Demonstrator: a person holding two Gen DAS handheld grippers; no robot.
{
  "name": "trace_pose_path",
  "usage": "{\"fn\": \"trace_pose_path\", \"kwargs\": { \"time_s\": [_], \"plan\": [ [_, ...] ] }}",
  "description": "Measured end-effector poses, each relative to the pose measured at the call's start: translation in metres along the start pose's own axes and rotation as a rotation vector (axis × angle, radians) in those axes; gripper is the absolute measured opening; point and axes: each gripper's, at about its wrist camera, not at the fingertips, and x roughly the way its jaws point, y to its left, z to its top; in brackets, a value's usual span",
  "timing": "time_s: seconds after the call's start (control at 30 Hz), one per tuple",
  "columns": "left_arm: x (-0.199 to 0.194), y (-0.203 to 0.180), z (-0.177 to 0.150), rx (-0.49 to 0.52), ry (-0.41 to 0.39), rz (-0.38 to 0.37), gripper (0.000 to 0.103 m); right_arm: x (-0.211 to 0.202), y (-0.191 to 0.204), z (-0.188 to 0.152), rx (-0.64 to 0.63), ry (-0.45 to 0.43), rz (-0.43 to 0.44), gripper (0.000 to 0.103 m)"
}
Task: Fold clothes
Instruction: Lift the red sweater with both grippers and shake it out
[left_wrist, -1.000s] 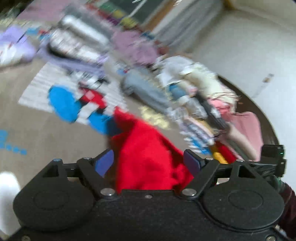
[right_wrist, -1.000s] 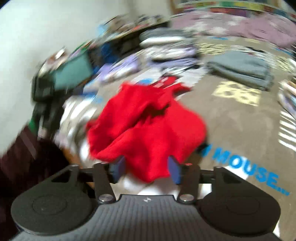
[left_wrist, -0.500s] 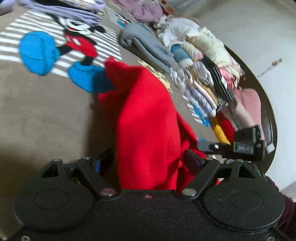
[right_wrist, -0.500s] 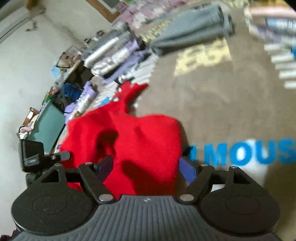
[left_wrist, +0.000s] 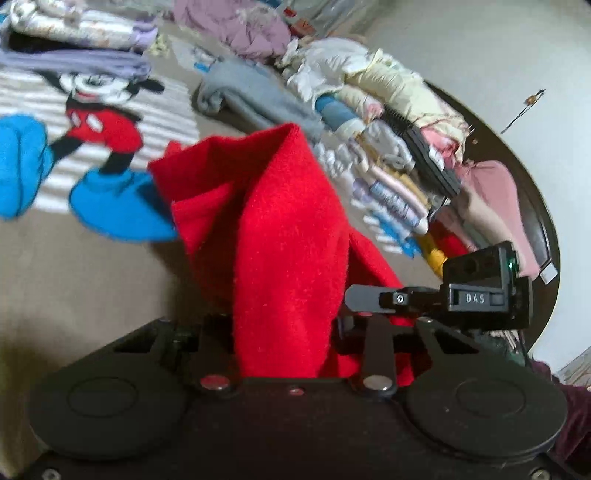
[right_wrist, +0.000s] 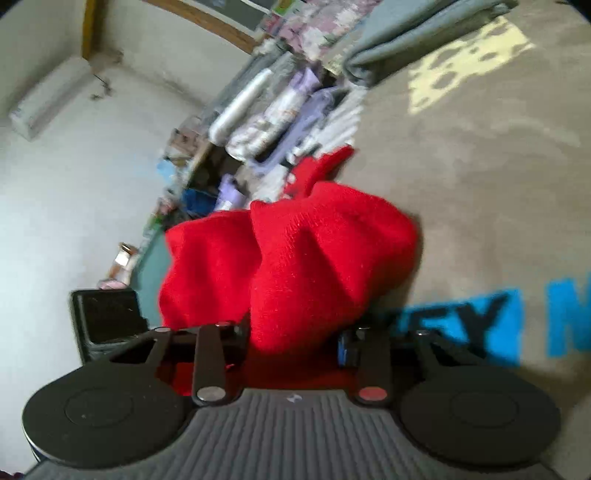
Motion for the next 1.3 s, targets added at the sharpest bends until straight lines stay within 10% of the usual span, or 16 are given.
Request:
{"fn": "trace_pose_path", "kwargs": {
  "time_s": [0.4, 0.7, 0.87, 1.0, 1.3],
  "plan": [
    [0.012, 0.005, 0.065, 0.119, -0.236, -0.04, 0.028, -0.002, 0.021, 0.077, -0.145, -0.203, 0.074, 0.033],
    [0.04, 0.054, 0.085, 0.005, -0.204, 0.062, 0.028, 0.035, -0.002, 0.129, -0.201, -0.254, 0.007, 0.033],
    [0.048, 0.069, 0.082, -0.082, -0.115, 0.172, 0.069, 0.046, -0.033, 0.138, -0.14, -0.264, -0.135, 0.036],
    [0.038, 0.061, 0.081, -0.035, -0.123, 0.202, 0.071, 0.039, -0.042, 0.137, -0.089, -0.298, -0.191, 0.081],
    [0.0, 0.045, 0.074, 0.087, -0.187, 0.32, 0.074, 0.001, -0.007, 0.132, -0.236, -0.367, -0.273, 0.082]
  ]
}}
